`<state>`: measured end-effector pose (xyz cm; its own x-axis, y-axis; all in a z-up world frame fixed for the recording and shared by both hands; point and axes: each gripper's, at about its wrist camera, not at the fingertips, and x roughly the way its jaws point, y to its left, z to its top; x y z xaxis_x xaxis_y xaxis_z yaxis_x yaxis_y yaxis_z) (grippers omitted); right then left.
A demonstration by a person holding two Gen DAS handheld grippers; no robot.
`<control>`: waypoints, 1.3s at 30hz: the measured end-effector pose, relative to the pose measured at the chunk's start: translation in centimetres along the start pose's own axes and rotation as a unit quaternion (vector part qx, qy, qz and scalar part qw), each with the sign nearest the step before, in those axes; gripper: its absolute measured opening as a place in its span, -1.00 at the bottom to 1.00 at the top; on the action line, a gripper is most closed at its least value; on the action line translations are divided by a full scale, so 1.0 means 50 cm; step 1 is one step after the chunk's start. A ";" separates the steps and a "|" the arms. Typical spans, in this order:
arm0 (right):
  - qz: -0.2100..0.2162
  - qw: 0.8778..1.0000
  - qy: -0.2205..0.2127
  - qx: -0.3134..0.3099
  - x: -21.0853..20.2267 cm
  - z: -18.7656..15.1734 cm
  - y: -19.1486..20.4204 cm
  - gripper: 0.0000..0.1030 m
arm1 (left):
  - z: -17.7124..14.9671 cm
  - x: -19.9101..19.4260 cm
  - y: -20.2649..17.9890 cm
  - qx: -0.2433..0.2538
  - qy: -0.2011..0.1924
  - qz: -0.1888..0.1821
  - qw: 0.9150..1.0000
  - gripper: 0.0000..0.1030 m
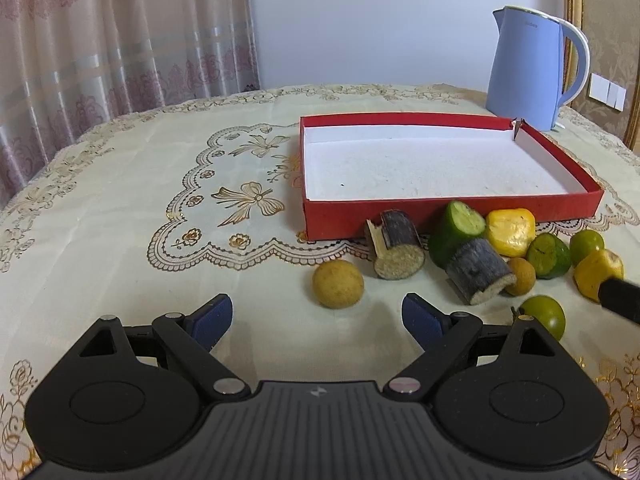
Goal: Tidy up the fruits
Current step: 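Move the left tool toward the round yellow-brown lemon beside the tray, then close the left gripper on the round yellow-brown lemon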
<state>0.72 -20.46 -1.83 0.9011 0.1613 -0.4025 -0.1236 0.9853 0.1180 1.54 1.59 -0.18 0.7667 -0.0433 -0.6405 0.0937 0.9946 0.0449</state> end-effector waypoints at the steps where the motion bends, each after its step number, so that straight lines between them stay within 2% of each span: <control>1: 0.001 1.000 0.001 0.000 0.001 -0.002 0.000 1.00 | 0.004 0.004 0.002 -0.001 0.003 0.001 1.000 0.80; 12: 0.018 1.000 -0.004 -0.018 -0.002 -0.005 -0.002 1.00 | 0.015 0.025 -0.020 0.022 0.010 0.004 1.000 0.80; 26: 0.011 1.000 -0.008 -0.020 -0.002 -0.007 -0.003 1.00 | 0.025 0.031 -0.015 0.025 0.008 0.012 1.000 0.78; 28: 0.012 1.000 -0.007 -0.020 -0.002 -0.007 -0.003 1.00 | 0.025 0.035 -0.014 0.025 0.014 0.015 0.999 0.60; 32: 0.011 1.000 -0.008 -0.021 -0.003 -0.008 -0.002 1.00 | 0.027 0.035 -0.008 0.013 0.015 0.003 1.000 0.10; 34: 0.012 1.000 -0.007 -0.020 -0.003 -0.008 -0.002 1.00 | 0.028 0.036 -0.008 0.013 0.013 0.008 1.000 0.05; 36: 0.012 1.000 -0.008 -0.021 -0.003 -0.008 -0.002 1.00 | 0.027 0.034 -0.011 0.014 0.012 -0.001 1.000 -0.26; 39: 0.011 1.000 -0.008 -0.022 -0.004 -0.006 -0.001 1.00 | 0.025 0.030 -0.021 0.022 0.009 -0.005 1.000 -0.44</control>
<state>0.42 -20.52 -2.04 0.9047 0.1829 -0.3847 -0.1616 0.9830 0.0873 3.39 0.38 -0.21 0.7542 -0.0515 -0.6546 0.1297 0.9890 0.0717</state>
